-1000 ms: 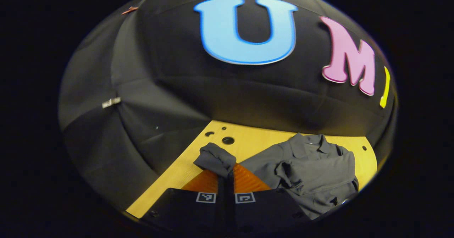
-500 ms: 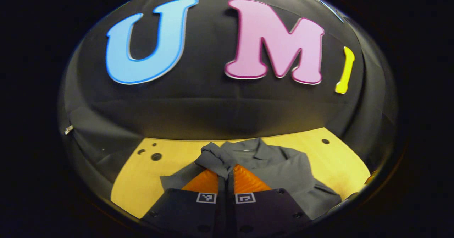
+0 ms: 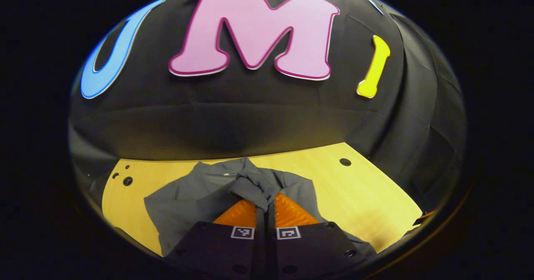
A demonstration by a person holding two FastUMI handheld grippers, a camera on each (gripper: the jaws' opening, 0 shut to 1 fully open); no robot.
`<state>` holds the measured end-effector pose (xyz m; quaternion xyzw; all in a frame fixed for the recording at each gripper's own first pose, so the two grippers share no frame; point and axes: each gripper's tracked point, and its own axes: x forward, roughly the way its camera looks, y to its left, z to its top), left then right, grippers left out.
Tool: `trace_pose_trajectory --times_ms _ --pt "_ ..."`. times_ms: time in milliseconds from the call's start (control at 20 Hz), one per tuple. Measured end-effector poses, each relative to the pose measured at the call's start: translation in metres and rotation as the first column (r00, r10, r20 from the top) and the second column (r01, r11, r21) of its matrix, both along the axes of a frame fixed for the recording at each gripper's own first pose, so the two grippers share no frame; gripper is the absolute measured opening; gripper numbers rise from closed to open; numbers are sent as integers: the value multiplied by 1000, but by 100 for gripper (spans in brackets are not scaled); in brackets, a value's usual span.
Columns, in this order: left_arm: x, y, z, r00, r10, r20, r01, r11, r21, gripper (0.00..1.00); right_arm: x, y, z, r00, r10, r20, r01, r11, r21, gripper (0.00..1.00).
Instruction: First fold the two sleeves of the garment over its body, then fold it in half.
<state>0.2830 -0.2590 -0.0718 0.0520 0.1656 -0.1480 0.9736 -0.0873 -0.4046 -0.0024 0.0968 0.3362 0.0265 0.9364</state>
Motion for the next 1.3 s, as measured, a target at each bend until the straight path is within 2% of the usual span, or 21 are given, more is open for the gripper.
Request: trace_pose_trajectory --times_ms 100,250,500,550,700,800,950,1100,1300 --pt "5 -17 -12 999 -15 -28 15 1000 -2 5 -1 -1 -6 1000 12 -16 -12 1000 2 99" --pt "15 -29 -40 996 28 -83 -27 1000 13 5 1 -2 -11 999 33 -35 -33 999 0 99" --pt "21 -52 -72 986 33 -166 -44 997 -65 12 3 2 -16 996 63 -56 -63 998 8 99" --pt "23 -53 -76 983 39 -178 -53 996 -77 9 3 4 -18 995 73 -61 -73 997 2 99" --pt "21 -54 -87 973 46 -228 -78 988 -133 23 2 10 -25 992 104 -77 -105 994 -10 99" --pt "16 -53 -81 973 33 -228 -75 981 -178 53 4 16 -28 990 113 -87 -114 994 1 99" --pt "2 -24 -73 978 78 -195 -108 983 -147 97 4 17 -40 987 117 -113 -122 992 -44 99" --pt "-24 17 -71 977 115 -178 -135 985 -107 96 2 30 -55 979 133 -155 -141 989 -40 99" --pt "-82 97 -85 967 177 -183 -188 981 -44 96 -1 39 -77 970 124 -210 -138 989 -52 99"
